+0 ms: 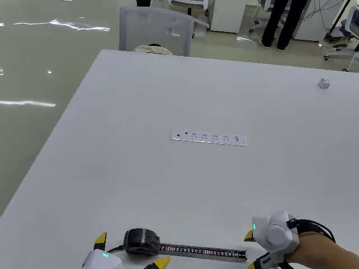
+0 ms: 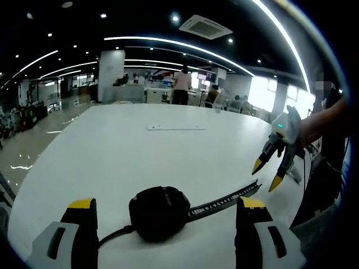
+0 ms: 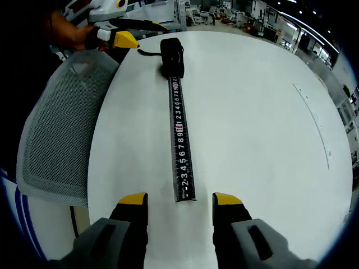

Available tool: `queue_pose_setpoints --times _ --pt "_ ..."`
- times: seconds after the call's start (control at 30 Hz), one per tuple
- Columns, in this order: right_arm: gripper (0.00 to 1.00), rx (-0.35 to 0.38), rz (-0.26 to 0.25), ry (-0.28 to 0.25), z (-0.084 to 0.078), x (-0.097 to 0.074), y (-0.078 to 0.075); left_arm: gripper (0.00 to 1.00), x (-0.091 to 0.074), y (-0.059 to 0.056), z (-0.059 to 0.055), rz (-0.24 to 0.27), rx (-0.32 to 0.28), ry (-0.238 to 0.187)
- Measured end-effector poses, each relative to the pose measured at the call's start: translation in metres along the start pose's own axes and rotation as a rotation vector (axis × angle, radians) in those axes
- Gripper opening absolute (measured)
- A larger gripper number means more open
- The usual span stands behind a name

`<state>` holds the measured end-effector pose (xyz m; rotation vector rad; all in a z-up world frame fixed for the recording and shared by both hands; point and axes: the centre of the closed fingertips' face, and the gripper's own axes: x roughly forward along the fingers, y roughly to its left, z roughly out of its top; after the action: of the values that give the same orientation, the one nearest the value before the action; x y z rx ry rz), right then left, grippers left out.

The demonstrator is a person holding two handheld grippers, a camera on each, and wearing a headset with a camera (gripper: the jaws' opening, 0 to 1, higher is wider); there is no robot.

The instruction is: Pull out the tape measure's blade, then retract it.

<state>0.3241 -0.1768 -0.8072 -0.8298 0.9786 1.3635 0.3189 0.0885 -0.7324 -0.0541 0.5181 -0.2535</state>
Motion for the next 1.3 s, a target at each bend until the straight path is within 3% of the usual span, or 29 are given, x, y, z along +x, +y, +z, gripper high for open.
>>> queue_pose_setpoints --times 0.33,1.07,1.2,1.3 --pt "0.31 0.002 0.000 0.039 -0.008 0.012 -0.005 1.00 0.000 0.001 -0.008 0.007 -0.022 0.012" --pt "0.16 0.005 -0.001 0.066 -0.010 0.016 -0.008 1.00 0.002 0.007 -0.011 0.016 -0.037 0.016" --pt "0.16 0.023 0.002 0.068 -0.009 0.016 -0.009 1.00 0.004 0.008 -0.012 0.017 -0.038 0.020" --pt "0.15 0.095 0.008 0.080 -0.010 0.017 -0.011 1.00 0.005 0.008 -0.014 0.020 -0.042 0.026"
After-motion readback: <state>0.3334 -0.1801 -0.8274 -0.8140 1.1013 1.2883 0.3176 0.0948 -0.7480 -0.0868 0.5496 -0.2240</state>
